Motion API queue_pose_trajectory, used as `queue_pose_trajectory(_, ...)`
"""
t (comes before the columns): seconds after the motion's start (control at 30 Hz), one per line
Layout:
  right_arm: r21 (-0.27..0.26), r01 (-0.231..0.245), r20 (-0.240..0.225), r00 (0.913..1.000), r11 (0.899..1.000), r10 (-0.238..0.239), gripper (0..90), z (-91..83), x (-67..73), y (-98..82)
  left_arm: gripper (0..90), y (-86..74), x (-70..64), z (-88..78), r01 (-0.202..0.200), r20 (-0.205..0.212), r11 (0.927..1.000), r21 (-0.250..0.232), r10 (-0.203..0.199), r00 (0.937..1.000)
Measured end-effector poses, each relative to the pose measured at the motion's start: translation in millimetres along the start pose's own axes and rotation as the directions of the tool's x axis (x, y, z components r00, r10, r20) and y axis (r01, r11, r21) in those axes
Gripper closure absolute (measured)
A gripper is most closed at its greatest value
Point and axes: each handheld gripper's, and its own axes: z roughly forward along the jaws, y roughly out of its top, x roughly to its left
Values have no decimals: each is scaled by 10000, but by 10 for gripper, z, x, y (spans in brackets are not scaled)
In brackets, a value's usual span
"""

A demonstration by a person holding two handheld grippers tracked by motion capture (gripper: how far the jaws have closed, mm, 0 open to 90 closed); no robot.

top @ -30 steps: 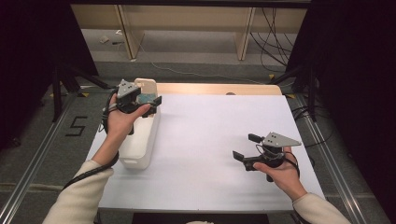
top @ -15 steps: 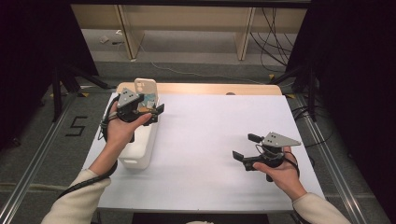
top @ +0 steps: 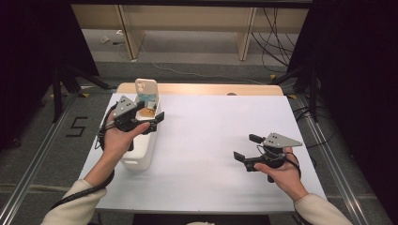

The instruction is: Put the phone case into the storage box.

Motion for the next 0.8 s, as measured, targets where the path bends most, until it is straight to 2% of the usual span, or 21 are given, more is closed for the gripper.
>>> queue_pose_trajectory(0.37, 21, 3, -7, 10000, 10000, -3, 70, 2, 3, 5, 130, -103, -100, -111, -258, 364, 9997, 31, 257, 9990)
queue_pose_trajectory(0.5, 15, 7, -12, 10000, 10000, -7, 70, 2, 5, 5, 128, -146, -127, -137, -329, 664, 9994, -62, 332, 9972)
queue_pose_trajectory(0.8, 13, 40, -16, 10000, 10000, -40, 70, 1, 4, 9, 109, -239, -182, -201, -417, 914, 9991, 27, 412, 9950)
